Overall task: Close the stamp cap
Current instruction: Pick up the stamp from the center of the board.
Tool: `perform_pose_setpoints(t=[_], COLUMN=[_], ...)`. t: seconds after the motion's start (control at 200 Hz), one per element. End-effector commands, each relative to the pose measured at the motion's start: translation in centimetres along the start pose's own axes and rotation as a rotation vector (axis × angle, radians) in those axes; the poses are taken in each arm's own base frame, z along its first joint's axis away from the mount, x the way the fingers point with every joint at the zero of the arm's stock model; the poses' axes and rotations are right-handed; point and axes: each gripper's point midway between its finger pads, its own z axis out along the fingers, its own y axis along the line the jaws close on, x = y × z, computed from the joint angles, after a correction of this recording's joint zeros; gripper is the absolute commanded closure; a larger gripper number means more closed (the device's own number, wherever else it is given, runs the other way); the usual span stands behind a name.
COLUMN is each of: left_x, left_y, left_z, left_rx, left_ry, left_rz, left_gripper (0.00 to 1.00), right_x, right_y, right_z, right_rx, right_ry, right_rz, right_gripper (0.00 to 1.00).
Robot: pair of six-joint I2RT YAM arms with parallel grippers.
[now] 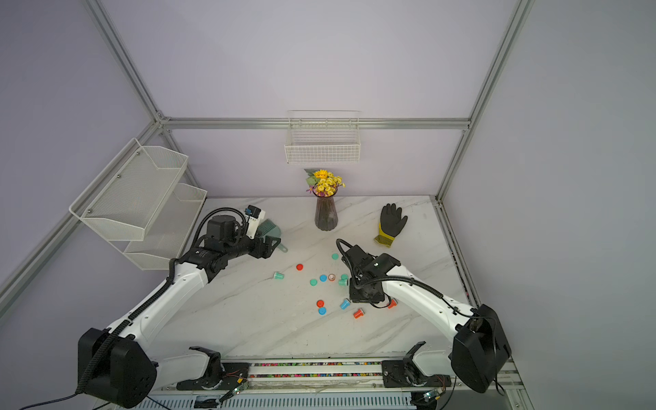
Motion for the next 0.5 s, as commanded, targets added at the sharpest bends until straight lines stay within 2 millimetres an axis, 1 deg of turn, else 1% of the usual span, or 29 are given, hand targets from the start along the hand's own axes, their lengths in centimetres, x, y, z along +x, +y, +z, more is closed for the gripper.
perform_pose_setpoints(t=[0.0, 0.08, 0.165, 0.275, 0.4, 0.495], left_x=[-2.3, -2.0, -1.6, -1.4, -1.5, -1.5], left_y=[-0.3, -1.1, -1.9, -2.1, -1.9, -1.9], left_z=[-0.5, 0.2, 0.7, 0.9, 0.7, 0.7], left_rx=[0.001, 0.012, 0.027, 0.023, 0.010, 0.009], left_ry=[-0.055, -0.040, -0.011, -0.004, -0.012, -0.013], left_rz=[0.002, 0.016, 0.032, 0.045, 0.052, 0.053], left_gripper=[0.17, 0.17, 0.18, 0.18, 0.17, 0.17], right_x=[-0.2, 0.2, 0.8, 1.5, 1.7, 1.6], right_y=[0.6, 0.7, 0.1, -0.6, 0.1, 0.5], right_z=[1.2, 2.0, 2.7, 3.4, 4.4, 5.2], right_rx=[-0.056, -0.078, -0.031, 0.011, -0.046, -0.050], right_ry=[-0.037, -0.025, 0.002, 0.016, 0.014, 0.026], right_rz=[0.141, 0.167, 0.225, 0.304, 0.353, 0.369], right_gripper=[0.61, 0.61, 0.59, 0.53, 0.52, 0.53])
